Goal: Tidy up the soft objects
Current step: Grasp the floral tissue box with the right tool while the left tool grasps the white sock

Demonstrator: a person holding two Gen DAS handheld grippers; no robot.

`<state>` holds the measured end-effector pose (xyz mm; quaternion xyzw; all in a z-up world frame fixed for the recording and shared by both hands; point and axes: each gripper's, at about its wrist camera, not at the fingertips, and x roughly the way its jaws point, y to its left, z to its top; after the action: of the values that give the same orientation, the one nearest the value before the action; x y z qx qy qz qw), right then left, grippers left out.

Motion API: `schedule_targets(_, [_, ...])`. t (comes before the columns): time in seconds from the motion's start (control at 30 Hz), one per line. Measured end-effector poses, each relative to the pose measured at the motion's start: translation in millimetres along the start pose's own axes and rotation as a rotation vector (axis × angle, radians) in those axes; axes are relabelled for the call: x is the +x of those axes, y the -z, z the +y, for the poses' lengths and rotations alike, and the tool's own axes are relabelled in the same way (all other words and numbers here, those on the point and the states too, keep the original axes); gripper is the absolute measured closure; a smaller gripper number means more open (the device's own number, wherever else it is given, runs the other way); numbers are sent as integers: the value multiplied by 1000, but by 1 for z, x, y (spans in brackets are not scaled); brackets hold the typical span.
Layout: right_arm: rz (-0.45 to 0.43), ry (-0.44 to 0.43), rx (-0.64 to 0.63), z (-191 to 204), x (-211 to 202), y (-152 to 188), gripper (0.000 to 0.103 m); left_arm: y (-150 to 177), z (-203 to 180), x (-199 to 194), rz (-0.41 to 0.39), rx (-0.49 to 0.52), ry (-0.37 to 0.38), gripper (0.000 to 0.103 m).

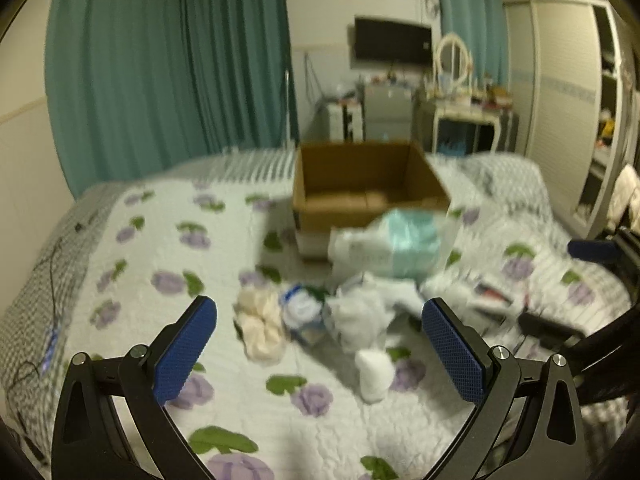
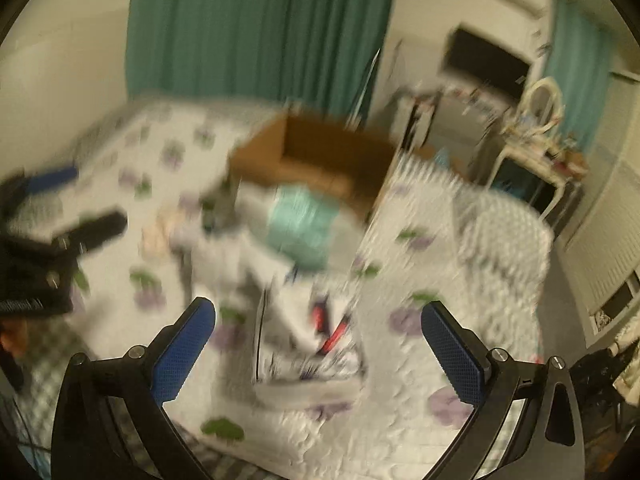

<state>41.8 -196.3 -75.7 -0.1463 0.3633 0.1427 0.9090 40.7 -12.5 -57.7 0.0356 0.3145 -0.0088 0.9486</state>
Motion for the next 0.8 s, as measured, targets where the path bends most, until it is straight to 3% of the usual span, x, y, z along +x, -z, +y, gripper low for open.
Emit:
schedule_targets(0.1, [95, -12, -25, 5, 40, 15, 0, 12, -4, 20, 75, 2, 6, 0])
schedule_targets(0.3, [219, -51, 11, 2, 84, 31, 1, 20, -14, 45, 147, 29, 0, 0])
schedule_targets(0.33, [234, -55, 15, 1, 88, 32, 4, 21, -15, 49, 157, 25, 3, 0])
schedule_targets(0.37, [244, -60, 19, 0, 90, 33, 16, 21, -16, 53, 168, 20, 5, 0])
schedule_targets(0.43, [240, -69, 27, -2, 88, 33, 19, 21, -17, 59, 182, 17, 9, 0])
schedule_targets(0.57, [138, -62, 34, -9, 62, 20, 22, 13, -23, 72, 196, 30, 6, 0])
schedule_targets(0.67, [66, -38, 60, -25, 49, 4, 23, 5, -28, 90, 211, 30, 25, 6])
schedule_targets(0.8, [51, -29, 69, -41, 55, -12, 23, 5, -32, 123, 268, 9, 16, 13])
